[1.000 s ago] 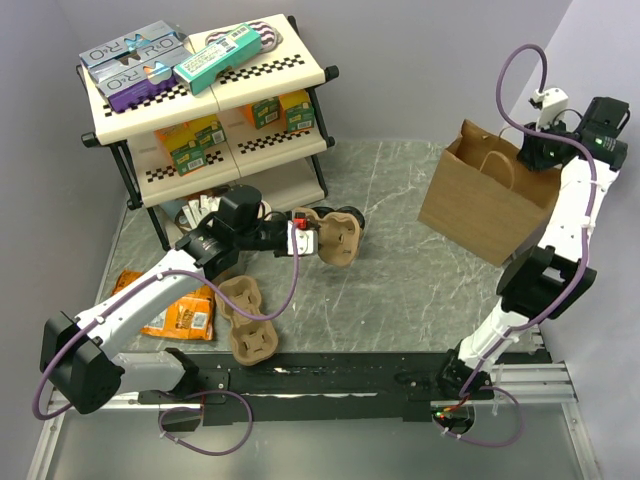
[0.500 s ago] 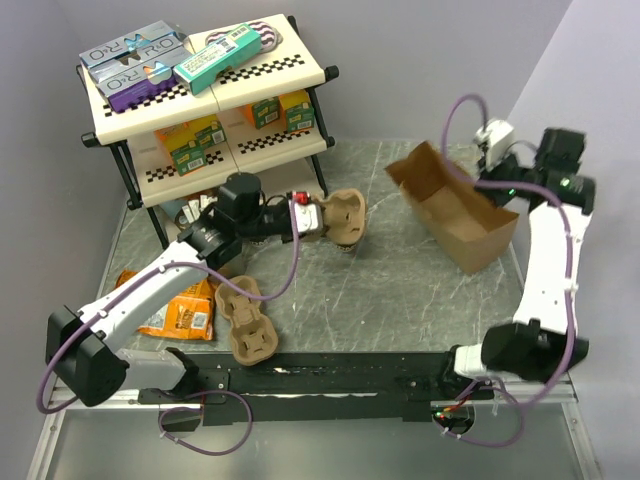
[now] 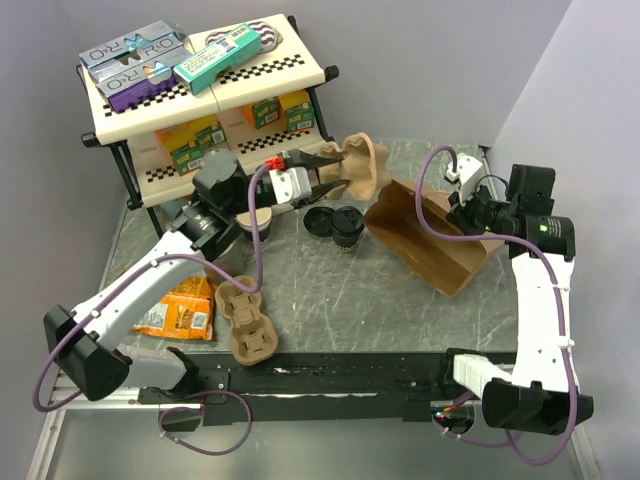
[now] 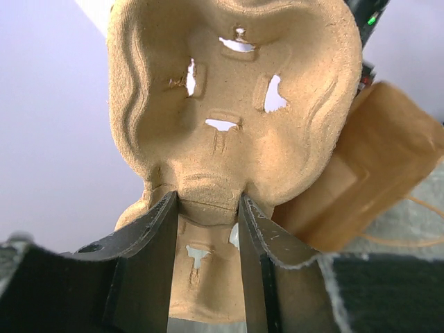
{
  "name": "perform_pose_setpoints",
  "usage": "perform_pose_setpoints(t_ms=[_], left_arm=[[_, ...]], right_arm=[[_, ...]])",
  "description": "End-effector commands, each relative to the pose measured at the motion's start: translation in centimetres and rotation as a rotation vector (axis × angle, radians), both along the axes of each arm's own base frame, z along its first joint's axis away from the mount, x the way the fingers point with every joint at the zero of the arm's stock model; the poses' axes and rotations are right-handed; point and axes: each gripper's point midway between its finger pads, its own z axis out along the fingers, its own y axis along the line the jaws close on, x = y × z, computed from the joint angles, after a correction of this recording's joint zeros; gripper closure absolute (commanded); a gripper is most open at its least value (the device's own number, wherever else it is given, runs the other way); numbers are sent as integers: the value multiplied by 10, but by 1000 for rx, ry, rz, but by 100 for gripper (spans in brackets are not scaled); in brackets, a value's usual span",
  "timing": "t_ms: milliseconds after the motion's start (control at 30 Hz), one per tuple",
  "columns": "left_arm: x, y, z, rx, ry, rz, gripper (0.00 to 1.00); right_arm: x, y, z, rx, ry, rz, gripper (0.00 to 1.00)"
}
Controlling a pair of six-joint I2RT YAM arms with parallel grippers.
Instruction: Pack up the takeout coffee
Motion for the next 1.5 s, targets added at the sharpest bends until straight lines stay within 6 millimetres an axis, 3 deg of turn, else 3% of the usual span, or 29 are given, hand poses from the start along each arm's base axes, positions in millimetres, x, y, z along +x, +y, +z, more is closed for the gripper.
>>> perform_pose_setpoints(t_ms=[0,167,267,367,533,833,1067,1233,1267,1433,1467], left_arm=[[-30,-25,24,-76,-122,-148,99],[-64,-58,2,-36,-184,-291,99],[-84,-70,-22,5,-243,-369,99],[-93,-73,-26,-13,-253,-399,99],[-95,-83,-44,8,-302,-437,99],[-116,-107,-82,66,-307,-552,99],[-124,-112,-110,137,-314,-585,99],[-121,-117,-142,237,-313,-620,99],[-119,-118,-138,235,-370,-617,99],[-118,-124,-150,279,-469,-596,99],[-112,-130,-162,317,-456,-574,99]], right_arm=[[-13,16,18,77,-22,17,100],[-32,21,12,84,16,30,100],[-42,23,8,94,35,32,100],[-49,26,8,112,42,24,100],[-65,30,8,133,67,23,100],[-89,33,8,139,95,21,100],[-95,32,9,132,96,9,100],[-100,31,8,114,95,15,100],[-100,30,8,111,95,16,100],[-92,30,7,109,87,23,100],[-91,33,8,120,83,39,100]])
